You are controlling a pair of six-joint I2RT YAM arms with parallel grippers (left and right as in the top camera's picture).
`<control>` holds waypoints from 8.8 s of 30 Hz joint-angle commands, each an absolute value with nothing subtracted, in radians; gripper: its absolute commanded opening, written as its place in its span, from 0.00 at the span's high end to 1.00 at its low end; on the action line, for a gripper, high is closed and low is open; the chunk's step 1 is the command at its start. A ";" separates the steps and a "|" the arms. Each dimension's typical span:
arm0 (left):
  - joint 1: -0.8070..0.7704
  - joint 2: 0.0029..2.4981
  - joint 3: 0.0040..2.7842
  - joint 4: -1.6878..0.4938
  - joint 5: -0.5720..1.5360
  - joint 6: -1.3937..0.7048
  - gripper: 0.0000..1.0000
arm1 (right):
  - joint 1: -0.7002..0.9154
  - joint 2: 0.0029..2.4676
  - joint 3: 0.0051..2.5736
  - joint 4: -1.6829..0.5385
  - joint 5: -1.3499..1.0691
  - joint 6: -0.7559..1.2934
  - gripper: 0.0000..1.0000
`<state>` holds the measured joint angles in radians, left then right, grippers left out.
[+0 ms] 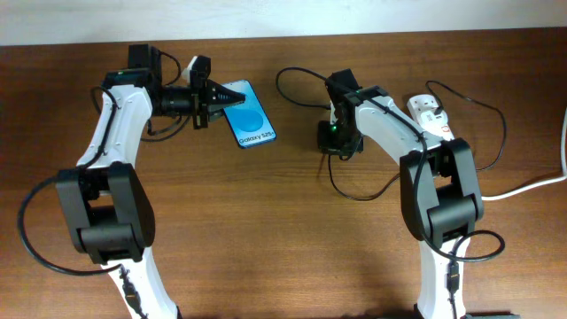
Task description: Plug charger to phone and switch on socket
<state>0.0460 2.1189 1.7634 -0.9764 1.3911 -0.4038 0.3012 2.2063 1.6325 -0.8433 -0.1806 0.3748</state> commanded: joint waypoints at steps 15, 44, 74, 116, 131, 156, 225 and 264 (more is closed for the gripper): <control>0.046 2.113 1.768 -0.975 1.433 -0.387 1.00 | 0.244 2.215 1.637 -0.880 -0.418 0.265 0.96; 0.046 2.113 1.768 -0.974 1.573 -0.216 1.00 | 0.067 1.740 1.642 -1.436 -1.284 -0.458 0.96; 0.064 2.113 1.768 -0.952 1.573 -0.252 1.00 | 0.248 1.657 1.294 -0.976 -0.831 0.060 0.96; 0.064 2.113 1.768 -0.913 1.573 -0.252 1.00 | 0.437 1.697 1.201 -0.178 -1.168 0.585 0.96; 0.064 2.113 1.768 -0.913 1.573 -0.252 1.00 | 0.411 1.697 1.201 -0.167 -1.159 0.605 0.96; 0.064 2.113 1.768 -0.913 1.573 -0.253 1.00 | 0.399 1.697 1.200 -0.183 -1.175 0.642 0.96; 0.064 2.113 1.768 -0.913 1.573 -0.252 1.00 | 0.414 1.726 1.196 -0.130 -1.278 0.742 0.96; 0.064 2.113 1.768 -0.913 1.573 -0.253 1.00 | 0.392 1.726 1.196 -0.071 -1.220 0.795 0.96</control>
<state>0.0620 2.1189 1.7634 -0.9150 1.5265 -0.2539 0.4110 1.7226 1.1927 -0.0811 -1.2213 0.7929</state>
